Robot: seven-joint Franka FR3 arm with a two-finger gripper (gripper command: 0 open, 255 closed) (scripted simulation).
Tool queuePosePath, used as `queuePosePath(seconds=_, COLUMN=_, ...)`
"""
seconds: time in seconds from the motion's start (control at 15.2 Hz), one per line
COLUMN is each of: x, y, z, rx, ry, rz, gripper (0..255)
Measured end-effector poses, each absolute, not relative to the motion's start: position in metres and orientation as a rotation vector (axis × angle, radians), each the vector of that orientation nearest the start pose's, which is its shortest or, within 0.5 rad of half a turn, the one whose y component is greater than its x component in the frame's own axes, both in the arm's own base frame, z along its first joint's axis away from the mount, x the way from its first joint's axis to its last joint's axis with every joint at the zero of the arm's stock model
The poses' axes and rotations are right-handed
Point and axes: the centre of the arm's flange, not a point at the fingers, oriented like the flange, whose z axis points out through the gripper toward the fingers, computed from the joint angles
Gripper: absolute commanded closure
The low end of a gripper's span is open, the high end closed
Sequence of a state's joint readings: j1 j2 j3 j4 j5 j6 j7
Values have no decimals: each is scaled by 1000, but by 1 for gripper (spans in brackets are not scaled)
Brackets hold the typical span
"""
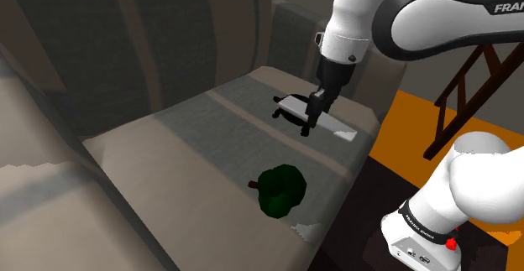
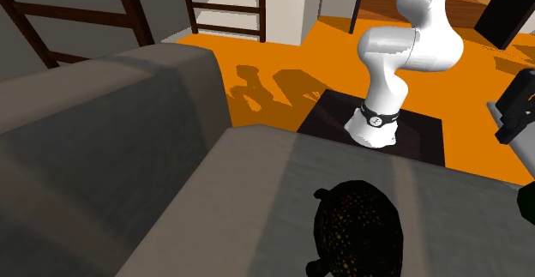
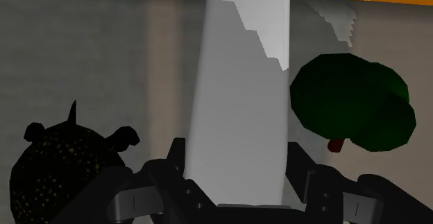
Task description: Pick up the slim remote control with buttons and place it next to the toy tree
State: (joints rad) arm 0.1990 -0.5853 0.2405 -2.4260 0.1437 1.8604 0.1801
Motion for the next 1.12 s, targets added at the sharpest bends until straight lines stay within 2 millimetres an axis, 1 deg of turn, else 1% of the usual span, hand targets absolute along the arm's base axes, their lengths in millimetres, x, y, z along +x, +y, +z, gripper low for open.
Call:
queuePosePath(seconds=0.2, x=333, y=185, z=492, rx=-3121, ry=-281, rz=-10, gripper=255)
queuePosePath(seconds=1.12, x=332, y=186, z=420, rx=-3121, ry=-280, rz=-10, gripper=255)
